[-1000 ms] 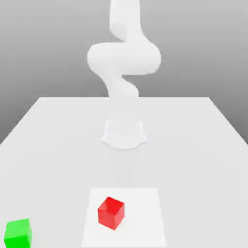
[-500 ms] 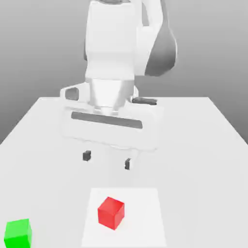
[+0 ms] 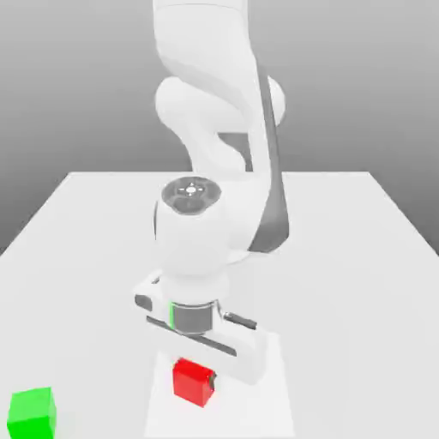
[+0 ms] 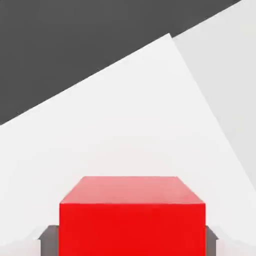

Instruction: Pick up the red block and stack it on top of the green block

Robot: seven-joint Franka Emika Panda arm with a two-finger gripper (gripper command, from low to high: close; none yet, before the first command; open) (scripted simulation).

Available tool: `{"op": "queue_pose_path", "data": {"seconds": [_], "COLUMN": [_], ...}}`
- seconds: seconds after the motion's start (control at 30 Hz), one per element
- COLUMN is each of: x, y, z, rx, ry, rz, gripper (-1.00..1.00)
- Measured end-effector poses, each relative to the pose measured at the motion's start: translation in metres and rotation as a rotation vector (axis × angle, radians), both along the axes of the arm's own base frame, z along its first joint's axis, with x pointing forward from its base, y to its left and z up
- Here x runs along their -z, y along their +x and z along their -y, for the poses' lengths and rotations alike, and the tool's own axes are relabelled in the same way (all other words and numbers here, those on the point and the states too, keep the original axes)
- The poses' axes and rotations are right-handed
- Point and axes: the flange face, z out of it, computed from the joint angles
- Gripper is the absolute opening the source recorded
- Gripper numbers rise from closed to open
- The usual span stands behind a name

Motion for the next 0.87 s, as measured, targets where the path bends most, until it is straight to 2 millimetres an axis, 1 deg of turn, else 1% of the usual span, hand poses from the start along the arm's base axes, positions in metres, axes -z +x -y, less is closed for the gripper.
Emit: {"op": "queue_pose_path", "data": {"seconds": [0.03,0.07,0.13,0.23,0.27,0.33,0.4,0.5,0.6,0.63,0.67,0.73,0.77,0.87], "x": [0.004,0.0,-0.017,-0.049,-0.058,-0.067,-0.074,-0.085,-0.095,-0.091,-0.082,-0.054,-0.042,-0.042], "y": [0.0,0.0,0.001,0.0,0.002,0.017,0.032,0.048,0.055,0.056,0.056,0.056,0.056,0.056], "z": [0.0,0.0,0.0,0.0,0.004,0.032,0.068,0.128,0.193,0.207,0.214,0.219,0.22,0.22], "rx": [0.0,0.0,0.001,0.001,0.016,0.133,0.269,0.482,0.697,0.741,0.763,0.779,0.782,0.782], "ry": [0.0,0.0,0.0,0.0,0.0,0.002,0.004,0.005,0.004,0.003,0.003,0.002,0.001,0.001], "rz": [0.0,0.0,0.0,-0.001,-0.001,-0.001,0.0,0.0,0.0,0.0,0.0,0.0,0.0,0.0], "gripper": [-1.0,-1.0,-1.0,-1.0,-1.0,-1.0,-1.0,-1.0,-1.0,-1.0,-1.0,-1.0,1.0,1.0]}}
